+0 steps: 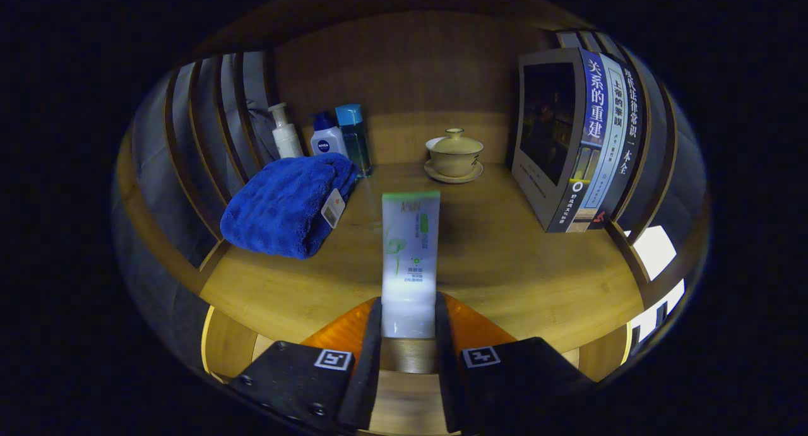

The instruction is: Pull open the drawer, take out the items inside it, and place them on the countertop above the cabinet.

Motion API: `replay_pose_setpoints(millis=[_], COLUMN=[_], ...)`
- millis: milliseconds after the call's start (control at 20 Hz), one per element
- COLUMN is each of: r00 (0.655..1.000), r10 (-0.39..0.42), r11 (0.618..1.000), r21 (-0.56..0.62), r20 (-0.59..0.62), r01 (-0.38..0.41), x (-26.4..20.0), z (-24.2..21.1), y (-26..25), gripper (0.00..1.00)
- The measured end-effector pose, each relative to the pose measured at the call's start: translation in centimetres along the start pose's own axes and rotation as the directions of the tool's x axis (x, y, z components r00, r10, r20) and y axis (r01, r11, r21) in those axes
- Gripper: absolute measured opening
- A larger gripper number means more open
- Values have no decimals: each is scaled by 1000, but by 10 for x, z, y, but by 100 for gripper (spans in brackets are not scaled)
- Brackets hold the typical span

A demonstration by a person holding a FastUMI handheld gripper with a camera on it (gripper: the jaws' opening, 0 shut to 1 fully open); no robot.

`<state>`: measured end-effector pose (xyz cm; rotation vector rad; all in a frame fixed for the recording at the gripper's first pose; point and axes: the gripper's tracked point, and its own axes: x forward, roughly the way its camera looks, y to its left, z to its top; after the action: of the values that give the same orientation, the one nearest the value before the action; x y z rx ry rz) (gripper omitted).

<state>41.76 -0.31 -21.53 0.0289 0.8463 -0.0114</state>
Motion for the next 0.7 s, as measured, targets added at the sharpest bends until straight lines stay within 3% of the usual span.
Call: replay_pose_setpoints(millis=[200, 400, 700], r00=[1000, 1000, 995], r10=[-3, 7, 24], r11=[1000, 1000, 1000], r21=[-1, 11, 12], r20=[6, 16, 96], r01=[3, -7, -25], x=[-1, -4, -25], z=[-1, -1, 9], y=[0, 2, 7], gripper=[55, 96, 97])
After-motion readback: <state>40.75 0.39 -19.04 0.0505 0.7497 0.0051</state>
